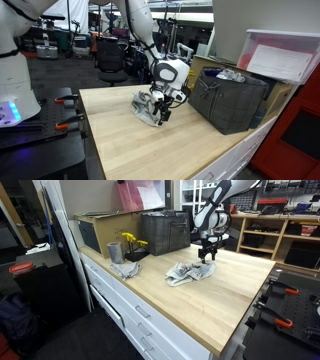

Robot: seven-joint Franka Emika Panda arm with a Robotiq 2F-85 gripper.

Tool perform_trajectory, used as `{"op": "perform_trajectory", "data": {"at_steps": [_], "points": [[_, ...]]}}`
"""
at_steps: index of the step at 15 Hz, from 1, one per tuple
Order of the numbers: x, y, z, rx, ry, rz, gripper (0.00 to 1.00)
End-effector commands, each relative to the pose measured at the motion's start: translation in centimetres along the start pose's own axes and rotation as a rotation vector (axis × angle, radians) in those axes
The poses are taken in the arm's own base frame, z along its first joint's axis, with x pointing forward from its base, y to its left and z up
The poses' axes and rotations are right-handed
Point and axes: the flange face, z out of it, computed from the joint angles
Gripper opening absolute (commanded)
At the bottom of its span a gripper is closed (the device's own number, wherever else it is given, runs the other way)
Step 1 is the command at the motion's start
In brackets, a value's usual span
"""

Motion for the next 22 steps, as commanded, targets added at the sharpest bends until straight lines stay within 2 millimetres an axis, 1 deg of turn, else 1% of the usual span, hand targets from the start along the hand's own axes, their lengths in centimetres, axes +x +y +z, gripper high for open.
{"op": "perform_trajectory", "data": {"at_steps": [1,2,3,4,8,10,11,13,17,19,22], "points": [[1.0,0.5,1.6,-0.039,0.018,-0.033,1.0],[1.0,0.6,2.3,-0.047,0.014,-0.05,0.75],[1.0,0.7,2.7,-0.049,0.008,-0.056,0.72],[1.1,0.8,2.8,-0.056,0.006,-0.06,0.66],[0.7,1.4,1.8,-0.053,0.002,-0.055,0.35],[0.6,1.5,0.9,-0.053,0.003,-0.056,0.21],[0.5,1.6,0.2,-0.052,0.006,-0.057,0.13],[0.2,1.8,-1.5,-0.05,0.011,-0.053,0.0],[-0.7,2.7,-6.5,-0.072,0.059,-0.006,0.01],[-1.4,3.8,-9.3,-0.093,0.093,0.033,0.01],[-2.6,6.2,-13.4,-0.153,0.142,0.12,0.01]]}}
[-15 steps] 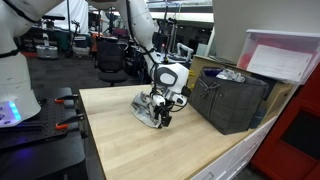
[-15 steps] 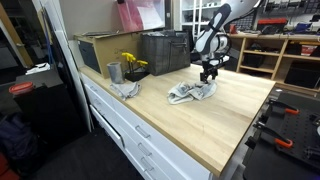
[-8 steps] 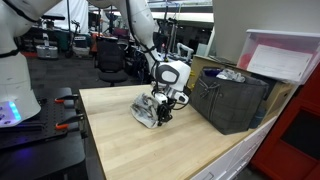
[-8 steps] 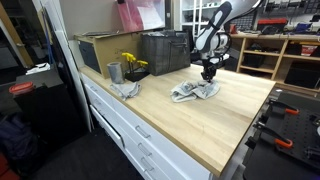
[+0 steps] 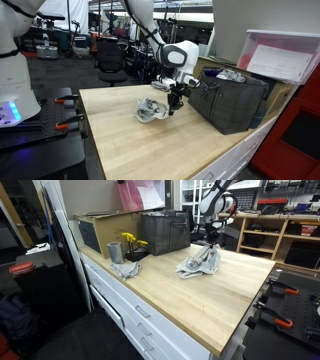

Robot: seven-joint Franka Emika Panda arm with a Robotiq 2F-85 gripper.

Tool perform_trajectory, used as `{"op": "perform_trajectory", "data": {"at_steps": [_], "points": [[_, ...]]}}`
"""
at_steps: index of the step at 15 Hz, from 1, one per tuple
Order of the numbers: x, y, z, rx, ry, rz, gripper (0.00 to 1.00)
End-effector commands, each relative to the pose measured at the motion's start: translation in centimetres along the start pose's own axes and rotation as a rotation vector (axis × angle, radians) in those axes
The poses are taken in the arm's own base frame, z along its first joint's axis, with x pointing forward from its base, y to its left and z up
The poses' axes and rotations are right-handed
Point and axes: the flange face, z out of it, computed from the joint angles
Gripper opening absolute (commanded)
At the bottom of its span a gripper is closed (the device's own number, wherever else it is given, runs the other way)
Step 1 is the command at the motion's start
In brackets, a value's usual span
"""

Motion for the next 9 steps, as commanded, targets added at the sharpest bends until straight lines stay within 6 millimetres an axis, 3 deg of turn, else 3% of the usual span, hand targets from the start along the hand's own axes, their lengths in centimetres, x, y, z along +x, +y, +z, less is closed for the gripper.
{"op": "perform_trajectory", "data": {"at_steps": [1,5,9], "points": [[-2.2,3.0,-5.3,-0.076,0.033,0.115,0.01],[-3.7,5.2,-9.8,-0.154,0.093,0.203,0.01],[-5.9,3.1,-13.2,-0.083,0.129,0.163,0.01]]}}
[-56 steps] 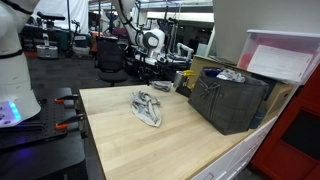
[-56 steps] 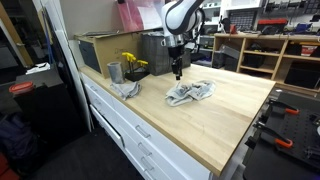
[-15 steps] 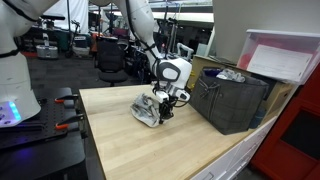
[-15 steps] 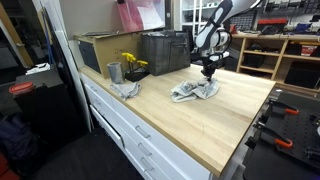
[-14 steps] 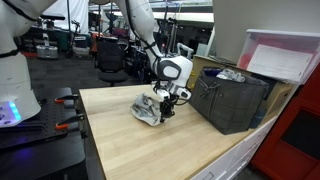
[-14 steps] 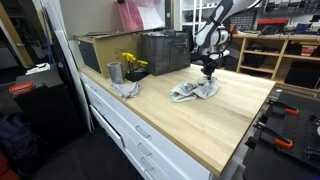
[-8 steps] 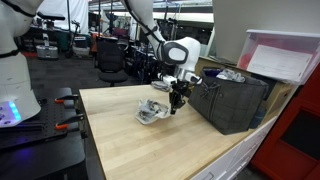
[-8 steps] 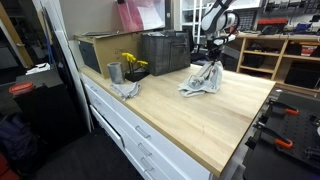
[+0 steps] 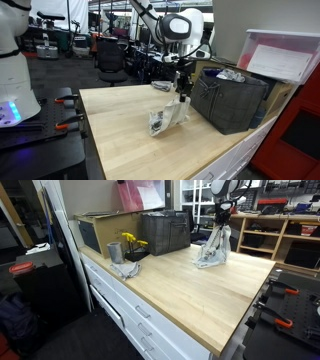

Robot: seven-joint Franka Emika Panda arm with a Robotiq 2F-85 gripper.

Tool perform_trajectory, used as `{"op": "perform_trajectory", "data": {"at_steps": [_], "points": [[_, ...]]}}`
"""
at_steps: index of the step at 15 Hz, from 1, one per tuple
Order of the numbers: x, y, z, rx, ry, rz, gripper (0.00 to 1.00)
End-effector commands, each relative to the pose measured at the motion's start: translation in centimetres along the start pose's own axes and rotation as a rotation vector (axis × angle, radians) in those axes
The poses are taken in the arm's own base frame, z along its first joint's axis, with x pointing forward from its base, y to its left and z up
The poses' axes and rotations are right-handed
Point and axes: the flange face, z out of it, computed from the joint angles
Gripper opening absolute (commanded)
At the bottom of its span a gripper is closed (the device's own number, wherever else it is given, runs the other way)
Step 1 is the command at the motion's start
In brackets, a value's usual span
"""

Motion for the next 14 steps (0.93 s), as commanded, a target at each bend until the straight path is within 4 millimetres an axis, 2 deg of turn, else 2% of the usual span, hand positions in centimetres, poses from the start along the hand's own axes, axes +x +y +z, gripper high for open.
{"op": "perform_trajectory", "data": {"at_steps": [1,6,9,14], "points": [[-3.3,-1.6,-4.2,0.08,0.015,-0.026,0.01],[-5.4,-3.7,-10.3,0.2,0.08,-0.067,0.01],[-6.6,-3.4,-14.6,0.215,0.139,-0.08,0.01],[-10.6,-2.3,-22.9,0.244,0.21,-0.106,0.01]]}}
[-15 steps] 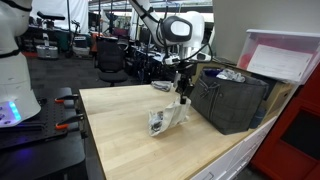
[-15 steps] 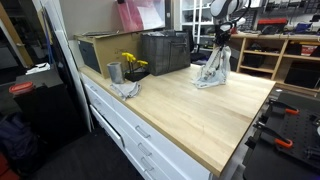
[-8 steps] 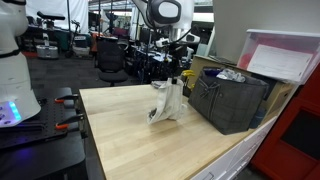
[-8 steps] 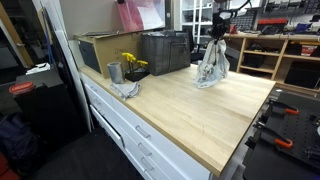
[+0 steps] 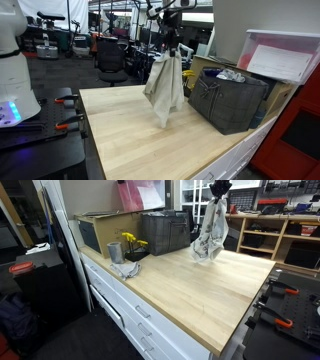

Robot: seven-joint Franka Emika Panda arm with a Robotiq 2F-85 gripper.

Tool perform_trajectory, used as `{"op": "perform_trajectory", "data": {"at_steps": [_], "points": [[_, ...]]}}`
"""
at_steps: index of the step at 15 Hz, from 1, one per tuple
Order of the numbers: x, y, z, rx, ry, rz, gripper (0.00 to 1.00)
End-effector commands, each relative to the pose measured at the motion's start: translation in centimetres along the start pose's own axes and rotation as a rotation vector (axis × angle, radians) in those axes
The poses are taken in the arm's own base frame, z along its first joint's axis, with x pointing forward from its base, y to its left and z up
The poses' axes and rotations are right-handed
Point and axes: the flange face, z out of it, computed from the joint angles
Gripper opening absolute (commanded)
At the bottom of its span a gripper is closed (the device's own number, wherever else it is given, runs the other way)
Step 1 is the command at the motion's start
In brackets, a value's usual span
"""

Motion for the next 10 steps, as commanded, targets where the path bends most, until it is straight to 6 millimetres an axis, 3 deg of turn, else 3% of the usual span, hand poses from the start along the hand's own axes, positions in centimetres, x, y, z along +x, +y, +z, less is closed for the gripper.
{"op": "perform_trajectory", "data": {"at_steps": [1,3,7,10], "points": [[-2.1,-0.5,-5.7,0.032,0.031,-0.041,0.01],[-2.4,-1.0,-7.8,0.044,0.044,-0.068,0.01],[-3.2,-3.1,-9.9,0.059,0.047,-0.149,0.01],[-4.0,-6.0,-10.8,0.065,0.04,-0.219,0.01]]}}
